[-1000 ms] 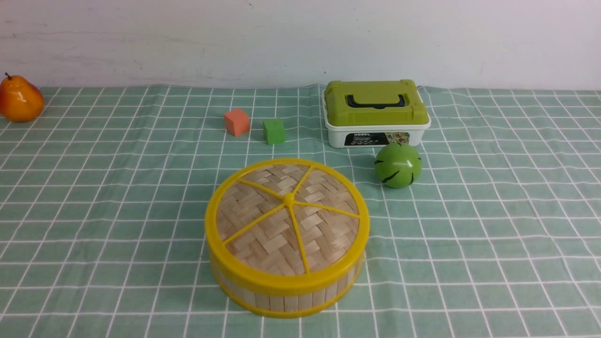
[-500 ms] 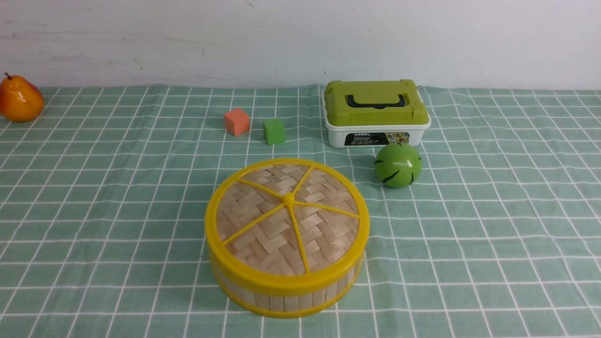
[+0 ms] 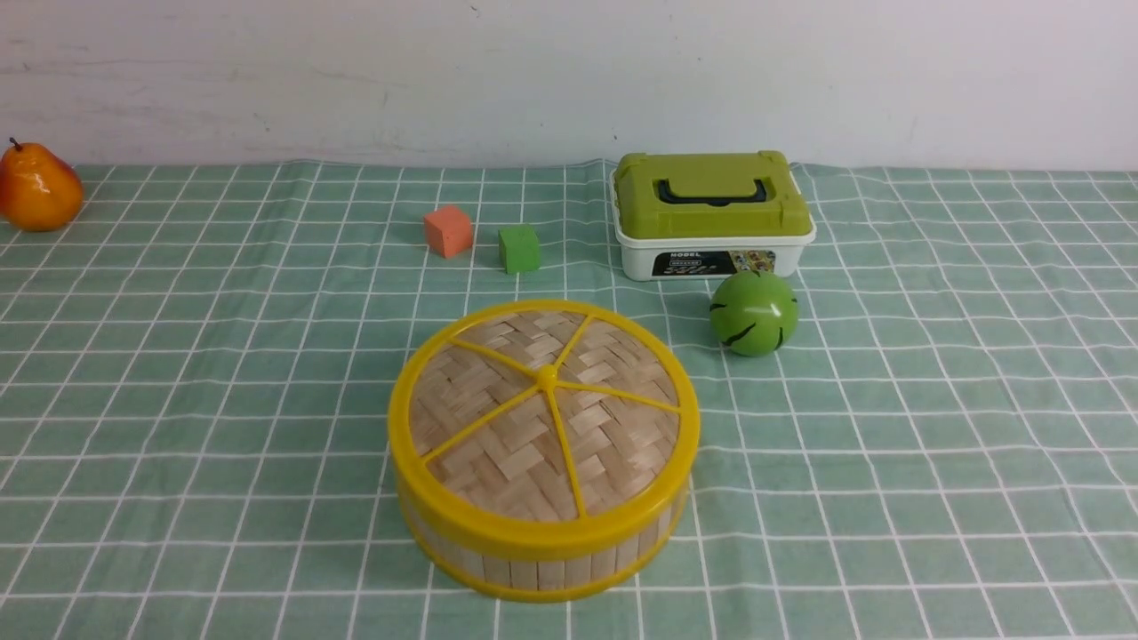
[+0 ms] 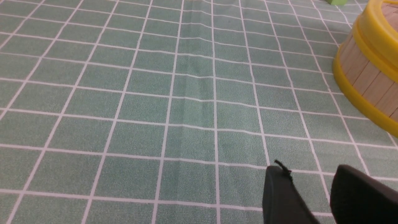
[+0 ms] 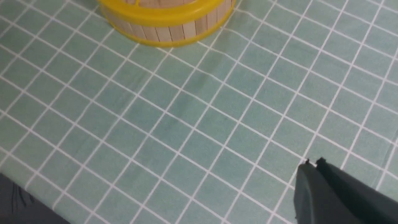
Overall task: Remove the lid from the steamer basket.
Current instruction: Use the right arm to lift the lid of the steamer
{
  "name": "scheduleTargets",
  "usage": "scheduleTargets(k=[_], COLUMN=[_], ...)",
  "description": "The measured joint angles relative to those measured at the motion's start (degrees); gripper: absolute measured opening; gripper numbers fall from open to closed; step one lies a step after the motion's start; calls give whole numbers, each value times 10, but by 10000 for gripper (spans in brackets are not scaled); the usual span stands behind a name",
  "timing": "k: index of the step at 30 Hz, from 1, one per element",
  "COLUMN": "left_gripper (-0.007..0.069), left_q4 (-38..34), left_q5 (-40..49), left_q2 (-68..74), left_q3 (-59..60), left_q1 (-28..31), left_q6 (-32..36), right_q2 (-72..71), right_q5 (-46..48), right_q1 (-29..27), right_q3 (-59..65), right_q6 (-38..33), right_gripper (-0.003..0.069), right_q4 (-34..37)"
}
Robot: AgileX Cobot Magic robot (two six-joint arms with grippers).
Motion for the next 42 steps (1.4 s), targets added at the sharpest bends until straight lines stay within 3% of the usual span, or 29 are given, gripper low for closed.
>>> scheduleTargets(k=[6, 13, 21, 28, 33, 35, 37, 42], left_gripper=[239, 239, 239, 239, 239, 239, 239, 239], left_q4=[0, 0, 0, 0, 0, 0, 0, 0], left_q5=[0, 0, 0, 0, 0, 0, 0, 0], left_q2=[0, 0, 0, 0, 0, 0, 0, 0], left_q3=[0, 0, 0, 0, 0, 0, 0, 0], left_q1=[0, 0, 0, 0, 0, 0, 0, 0], left_q6=[0, 0, 0, 0, 0, 0, 0, 0], right_q2=[137, 320, 481, 605, 688, 706, 726, 749], right_q5=[6, 7, 7, 7, 7, 1, -12, -37], right_q1=[85, 220, 306, 354, 379, 383, 385, 385], right_q3=[-98, -248, -392, -515, -589, -600, -605, -607], right_q6=[-2, 83, 105, 130, 149, 157, 160, 161], right_gripper=[-10, 0, 37, 140, 321, 362, 391, 379], right_q4=[-23, -117, -138, -148, -169, -175, -184, -189])
